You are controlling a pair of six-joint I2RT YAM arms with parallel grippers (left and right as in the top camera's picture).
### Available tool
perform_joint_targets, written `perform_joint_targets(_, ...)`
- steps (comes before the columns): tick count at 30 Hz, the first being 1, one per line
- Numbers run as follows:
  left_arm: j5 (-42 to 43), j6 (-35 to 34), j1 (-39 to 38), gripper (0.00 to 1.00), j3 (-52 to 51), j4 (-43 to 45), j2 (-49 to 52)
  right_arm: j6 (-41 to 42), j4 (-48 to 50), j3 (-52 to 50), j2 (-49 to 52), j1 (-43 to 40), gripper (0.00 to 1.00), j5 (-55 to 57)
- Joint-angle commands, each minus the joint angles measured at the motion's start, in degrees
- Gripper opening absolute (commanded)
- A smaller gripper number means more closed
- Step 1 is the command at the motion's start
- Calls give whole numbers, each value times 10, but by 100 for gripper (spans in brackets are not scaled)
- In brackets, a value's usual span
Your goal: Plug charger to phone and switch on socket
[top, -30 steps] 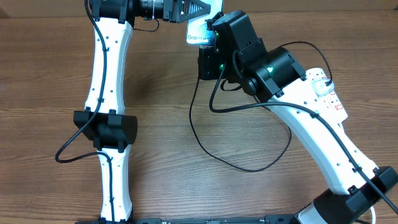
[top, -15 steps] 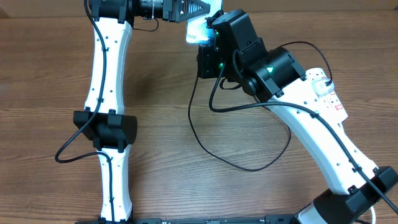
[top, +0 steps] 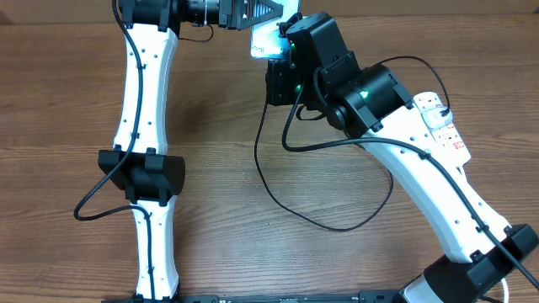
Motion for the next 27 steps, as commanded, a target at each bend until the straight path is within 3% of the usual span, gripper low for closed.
perform_joint_targets(1,28,1,-5,4,12,-3,-19,2,25,14,0,-3,4,38)
perform_joint_targets(6,20,1,-5,4,12,-3,-19,-4,25,14,0,-3,5,41)
perform_joint_targets(13,-26,-2,-4,4,12,-3,-19,-3,12,14,0,-3,27,41)
perform_joint_targets(16,-63,-13,-3,4,12,-3,-19,-3,2,14,0,-3,32,41)
perform_joint_targets(19,-81,-16,-3,4,12,-3,-18,-1,-10,14,0,-3,44,41)
perform_joint_targets(24,-159,-5,-4,4,0,-33,-17,59,-28,15,0,-10,76,37)
perform_joint_targets(27,-180,14,-8,4,-30,-67,-16,75,-36,15,0,-26,83,37)
